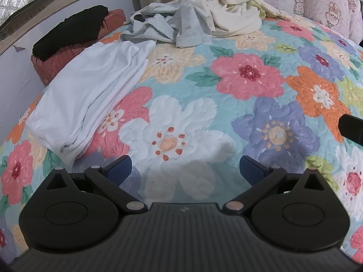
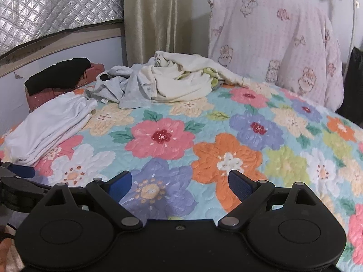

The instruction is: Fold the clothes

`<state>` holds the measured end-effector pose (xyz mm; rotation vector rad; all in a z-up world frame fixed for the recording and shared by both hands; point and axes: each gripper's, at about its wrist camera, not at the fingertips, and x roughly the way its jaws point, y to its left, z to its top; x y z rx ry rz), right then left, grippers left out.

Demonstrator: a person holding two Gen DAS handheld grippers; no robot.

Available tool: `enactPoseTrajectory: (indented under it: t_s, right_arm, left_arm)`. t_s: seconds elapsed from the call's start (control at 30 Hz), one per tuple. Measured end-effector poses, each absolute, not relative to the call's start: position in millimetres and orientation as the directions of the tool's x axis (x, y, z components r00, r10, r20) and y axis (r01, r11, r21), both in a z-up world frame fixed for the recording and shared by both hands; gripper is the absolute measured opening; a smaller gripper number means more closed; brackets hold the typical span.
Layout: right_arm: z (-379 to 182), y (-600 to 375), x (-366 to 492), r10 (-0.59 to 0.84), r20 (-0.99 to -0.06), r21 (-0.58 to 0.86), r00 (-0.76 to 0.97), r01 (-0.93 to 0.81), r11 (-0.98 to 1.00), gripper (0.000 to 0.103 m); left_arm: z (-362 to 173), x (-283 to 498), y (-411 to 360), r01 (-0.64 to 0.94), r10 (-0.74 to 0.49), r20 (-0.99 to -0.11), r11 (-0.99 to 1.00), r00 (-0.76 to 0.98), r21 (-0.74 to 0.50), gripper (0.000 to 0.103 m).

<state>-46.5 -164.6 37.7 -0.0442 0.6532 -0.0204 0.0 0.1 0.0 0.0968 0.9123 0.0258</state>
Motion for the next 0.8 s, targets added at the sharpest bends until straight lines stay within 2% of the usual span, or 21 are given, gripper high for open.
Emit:
enactPoseTrajectory:
  t_s: [0.1, 0.23, 0.8]
  right_arm:
    - [37.4, -155.8, -54.2, -0.078, -0.569, -0.103, 0.819, 0.023, 0.994, 0.094]
    - [36.0, -166.0, -47.0, -0.040, -0.606, -0.033, 0.794, 0.025, 0.999, 0.094]
    - [27.9, -163.5, -38.4, 0.029, -0.666, -0.023, 0.745, -0.060, 0.998, 0.094]
  left_arm:
    - [0.3, 0.1, 1.2, 0.021, 0.068, -0.787, 0.995, 0.613, 0.103, 0.103]
    - [-1.7, 1.2, 4.3, 0.017, 0.072, -0.793, 0.995, 0.604, 0.103, 0.103]
    - [-6.8, 3.8, 14.0, 0.001, 0.050, -0.804, 0.998, 0.592, 0.063, 0.103]
